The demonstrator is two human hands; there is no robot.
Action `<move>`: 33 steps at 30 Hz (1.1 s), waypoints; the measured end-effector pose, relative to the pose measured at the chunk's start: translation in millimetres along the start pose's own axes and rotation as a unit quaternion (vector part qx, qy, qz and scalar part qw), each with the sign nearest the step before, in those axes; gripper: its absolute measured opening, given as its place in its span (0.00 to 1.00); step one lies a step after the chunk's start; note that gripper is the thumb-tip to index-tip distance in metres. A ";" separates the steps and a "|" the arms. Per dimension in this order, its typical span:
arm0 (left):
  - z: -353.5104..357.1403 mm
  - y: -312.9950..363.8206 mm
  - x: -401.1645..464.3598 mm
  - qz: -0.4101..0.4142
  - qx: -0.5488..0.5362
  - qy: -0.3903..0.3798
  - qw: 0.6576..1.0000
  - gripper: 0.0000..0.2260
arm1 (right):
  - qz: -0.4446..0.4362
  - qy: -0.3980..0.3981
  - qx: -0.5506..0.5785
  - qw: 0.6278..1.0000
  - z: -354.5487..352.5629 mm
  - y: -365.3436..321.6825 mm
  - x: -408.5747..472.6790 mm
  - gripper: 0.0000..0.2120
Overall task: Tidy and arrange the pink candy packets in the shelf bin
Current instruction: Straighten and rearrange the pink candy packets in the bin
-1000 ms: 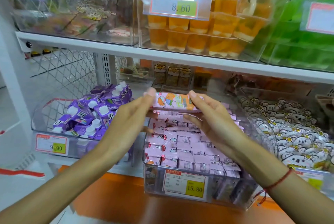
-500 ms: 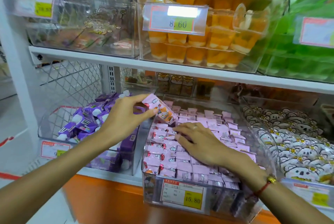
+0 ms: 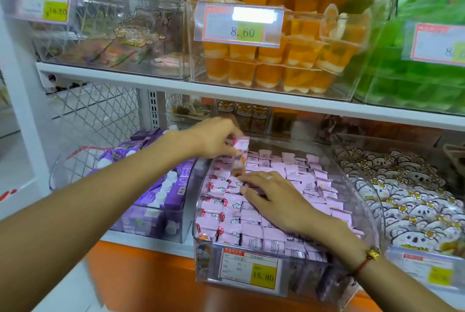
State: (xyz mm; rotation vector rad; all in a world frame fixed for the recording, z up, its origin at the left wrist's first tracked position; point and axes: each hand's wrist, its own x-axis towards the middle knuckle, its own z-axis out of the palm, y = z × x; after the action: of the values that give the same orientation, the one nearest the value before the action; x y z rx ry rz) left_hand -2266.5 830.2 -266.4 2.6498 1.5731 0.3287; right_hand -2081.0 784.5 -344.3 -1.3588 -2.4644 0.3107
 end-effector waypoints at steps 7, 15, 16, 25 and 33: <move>30.2 -4.2 -9.7 -0.006 -0.035 0.051 0.998 0.19 | -0.001 0.000 0.002 1.000 -0.1 -0.2 -1.5 0.21; 26.9 2.8 -2.6 0.010 0.123 -0.128 0.984 0.13 | -0.006 -0.002 -0.003 1.000 -0.7 -0.4 -0.4 0.21; 27.7 4.9 -4.3 0.001 0.131 -0.110 0.985 0.14 | -0.009 -0.003 -0.002 1.000 -0.7 -0.2 -0.3 0.21; 51.1 19.2 -107.2 -0.108 -0.176 0.274 0.939 0.20 | -0.015 -0.021 -0.051 0.998 -2.5 5.0 25.9 0.22; 53.5 17.3 -117.4 -0.176 -0.351 0.170 0.904 0.15 | -0.007 -0.103 0.016 0.995 -23.5 4.7 59.7 0.13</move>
State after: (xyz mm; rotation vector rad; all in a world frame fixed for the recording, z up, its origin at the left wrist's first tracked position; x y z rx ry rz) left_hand -2294.9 723.3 -335.0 1.7902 1.5646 1.1318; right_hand -2098.6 838.6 -314.3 -1.3579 -2.6203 0.5073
